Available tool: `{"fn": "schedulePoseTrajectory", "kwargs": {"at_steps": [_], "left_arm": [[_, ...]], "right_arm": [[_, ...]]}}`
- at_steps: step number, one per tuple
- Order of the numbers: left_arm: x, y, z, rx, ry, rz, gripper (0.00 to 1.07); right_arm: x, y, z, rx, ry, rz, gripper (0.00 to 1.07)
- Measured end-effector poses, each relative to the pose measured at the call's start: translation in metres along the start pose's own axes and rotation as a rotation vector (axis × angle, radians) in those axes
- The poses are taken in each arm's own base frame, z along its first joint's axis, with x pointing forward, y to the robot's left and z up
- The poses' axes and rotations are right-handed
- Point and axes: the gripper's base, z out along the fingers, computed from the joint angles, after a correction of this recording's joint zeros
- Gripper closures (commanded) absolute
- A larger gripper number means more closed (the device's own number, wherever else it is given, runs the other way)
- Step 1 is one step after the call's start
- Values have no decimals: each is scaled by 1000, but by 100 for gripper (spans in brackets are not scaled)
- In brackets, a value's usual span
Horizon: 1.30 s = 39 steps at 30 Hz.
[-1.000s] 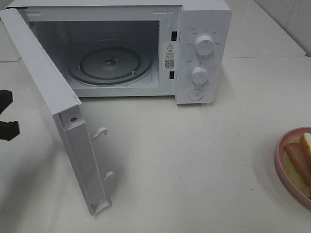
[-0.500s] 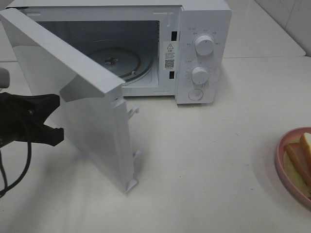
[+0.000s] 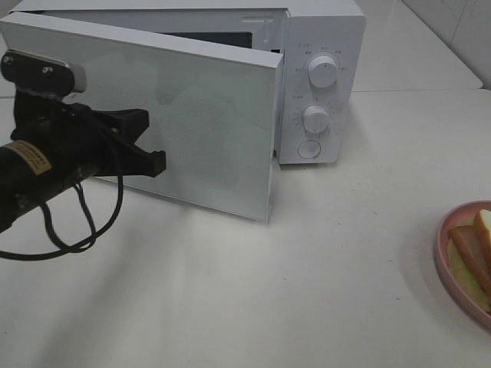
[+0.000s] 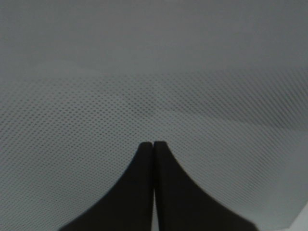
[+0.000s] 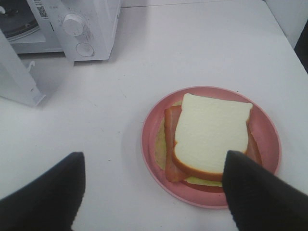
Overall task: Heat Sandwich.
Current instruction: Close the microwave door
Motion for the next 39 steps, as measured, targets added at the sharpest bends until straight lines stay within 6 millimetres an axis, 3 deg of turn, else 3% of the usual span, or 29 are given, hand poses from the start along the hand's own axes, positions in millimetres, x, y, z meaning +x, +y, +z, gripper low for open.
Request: {"fn": "schedulePoseTrajectory", "kwargs": {"at_steps": [10, 25, 33, 39], "left_arm": [[-12, -9, 40, -33, 20, -57, 107], [-20, -14, 81, -41, 33, -94, 107], [-21, -39, 106, 23, 67, -20, 107], [-25, -44, 122, 20, 96, -13, 107]], "right_arm": [[0, 0, 0, 0, 0, 0, 31], [0, 0, 0, 0, 0, 0, 31], [0, 0, 0, 0, 0, 0, 31], [0, 0, 0, 0, 0, 0, 31]]}}
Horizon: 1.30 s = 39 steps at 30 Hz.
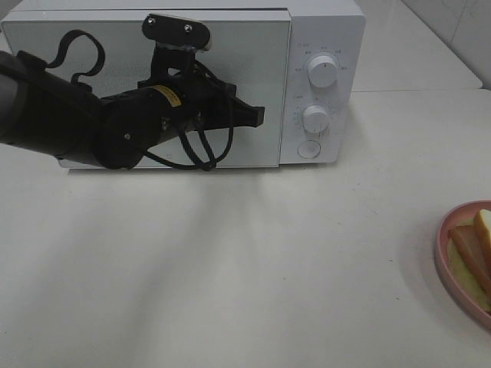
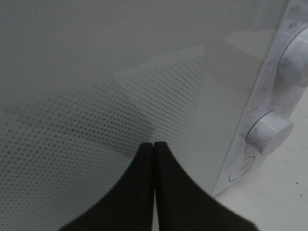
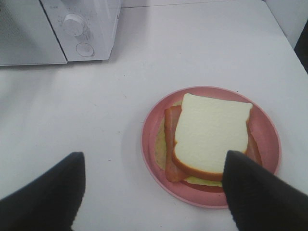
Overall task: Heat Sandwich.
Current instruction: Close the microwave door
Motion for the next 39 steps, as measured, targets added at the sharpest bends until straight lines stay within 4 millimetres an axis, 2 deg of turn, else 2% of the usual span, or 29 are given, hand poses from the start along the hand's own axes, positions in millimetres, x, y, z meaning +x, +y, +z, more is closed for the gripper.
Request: {"fn": "schedulePoseTrajectory", "kwargs": {"at_steps": [4, 8, 14, 19, 20, 22, 23, 24, 25, 26, 27, 28, 29, 39], "left_arm": [[-4, -5, 13, 6, 50, 2, 107], [-5, -7, 16, 16, 75, 6, 107], [-12, -10, 11, 24, 105, -16, 107], [-22, -14, -1, 44, 126, -30, 107], [-22, -18, -10, 61, 158, -27, 107], [-22, -20, -18, 78, 205, -26, 95], [-21, -24, -27, 104, 273, -25, 82], [-21, -24, -27, 104, 273, -25, 82], [-21, -25, -32, 119, 309, -24, 46], [-22, -26, -36, 132, 350, -25, 26], [-22, -27, -40, 142, 380, -28, 12], [-22, -27, -40, 142, 380, -28, 12], [-23, -29, -49, 169, 460, -27, 7], [-17, -32, -92, 272, 840, 57, 9]], "right_arm": [[0, 0, 0, 0, 0, 0, 31], [0, 0, 0, 0, 0, 0, 31], [0, 0, 0, -1, 0, 0, 31], [0, 0, 0, -1, 0, 0, 31], [0, 0, 0, -1, 0, 0, 31], [0, 0, 0, -1, 0, 0, 31], [0, 0, 0, -1, 0, 0, 31], [0, 0, 0, -1, 0, 0, 31], [0, 0, 0, -1, 0, 0, 31], [0, 0, 0, -1, 0, 0, 31], [0, 0, 0, -1, 0, 0, 31], [0, 0, 0, -1, 0, 0, 31], [0, 0, 0, -1, 0, 0, 31], [0, 0, 0, -1, 0, 0, 31]]}}
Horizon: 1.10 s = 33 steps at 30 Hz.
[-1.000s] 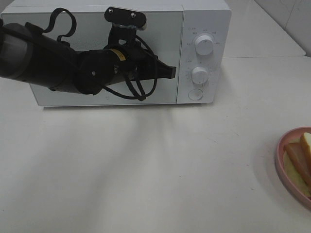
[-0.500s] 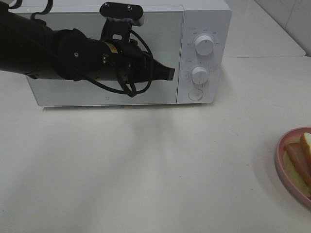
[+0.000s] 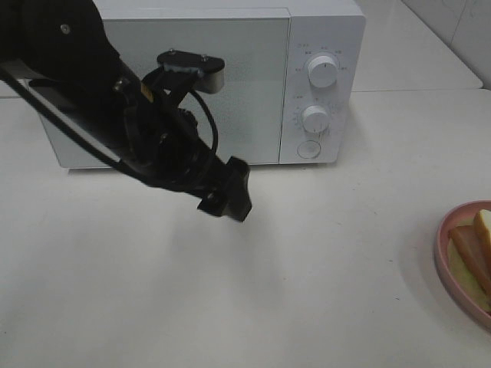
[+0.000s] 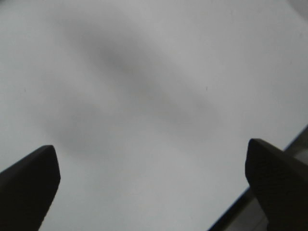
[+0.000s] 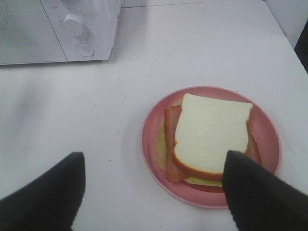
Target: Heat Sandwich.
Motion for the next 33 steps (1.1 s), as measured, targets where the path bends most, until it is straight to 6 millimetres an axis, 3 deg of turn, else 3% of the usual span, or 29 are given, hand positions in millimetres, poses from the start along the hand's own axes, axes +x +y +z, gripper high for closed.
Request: {"fn": "schedulePoseTrajectory", "kwargs": {"at_steps": [5, 9, 11, 13, 16, 17, 20, 23, 24, 28, 33], "left_arm": [[15, 1, -15, 19, 156, 1, 9], [21, 17, -31, 15, 206, -82, 9], [24, 37, -49, -1, 203, -155, 9], [25, 43, -55, -7, 196, -174, 9], [33, 73, -87, -43, 148, -276, 9], [33, 73, -87, -43, 148, -276, 9], [48, 101, -119, -95, 115, -379, 9], [55, 110, -134, -118, 94, -422, 9], [63, 118, -150, -143, 63, -466, 9], [72, 123, -169, -170, 24, -509, 9], [103, 116, -185, -211, -5, -563, 9]], "right_arm": [[0, 0, 0, 0, 0, 0, 31], [0, 0, 0, 0, 0, 0, 31], [0, 0, 0, 0, 0, 0, 31], [0, 0, 0, 0, 0, 0, 31], [0, 0, 0, 0, 0, 0, 31], [0, 0, 0, 0, 0, 0, 31], [0, 0, 0, 0, 0, 0, 31], [0, 0, 0, 0, 0, 0, 31], [0, 0, 0, 0, 0, 0, 31], [0, 0, 0, 0, 0, 0, 31], [0, 0, 0, 0, 0, 0, 31]]}}
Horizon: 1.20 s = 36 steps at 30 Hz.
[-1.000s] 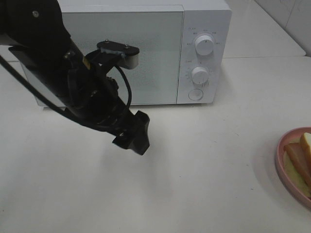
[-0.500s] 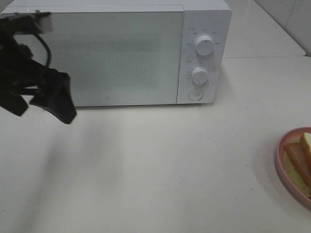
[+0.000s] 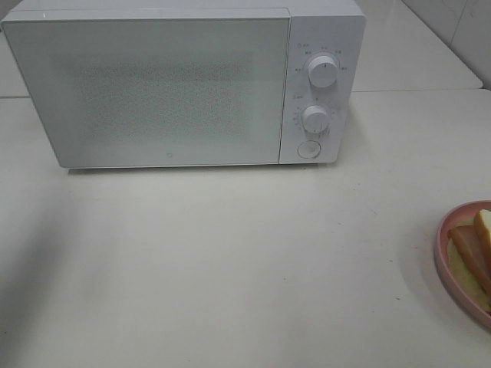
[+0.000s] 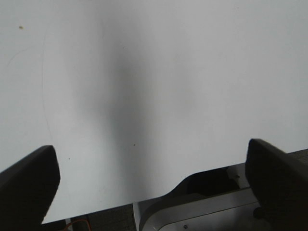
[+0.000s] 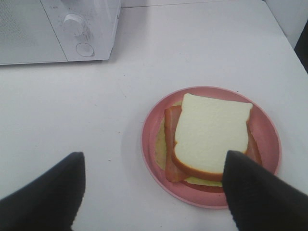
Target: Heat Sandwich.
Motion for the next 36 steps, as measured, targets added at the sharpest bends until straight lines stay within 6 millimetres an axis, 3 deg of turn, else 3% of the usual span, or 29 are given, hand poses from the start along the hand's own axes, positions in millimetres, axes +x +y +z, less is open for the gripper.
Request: {"fn": "schedulePoseTrajectory", "kwargs": {"at_steps": [8, 21, 26, 30, 36], "left_arm": [[49, 4, -8, -90, -16, -17, 9], [153, 1, -11, -141, -196, 7, 9], [167, 0, -14, -145, -275, 19, 9], [190, -3, -25, -167, -509, 52, 9], [208, -5, -34, -188, -648, 76, 9]], "right_arm": [[0, 0, 0, 0, 0, 0, 31], [0, 0, 0, 0, 0, 0, 31], [0, 0, 0, 0, 0, 0, 31], [0, 0, 0, 0, 0, 0, 31], [0, 0, 0, 0, 0, 0, 31]]}}
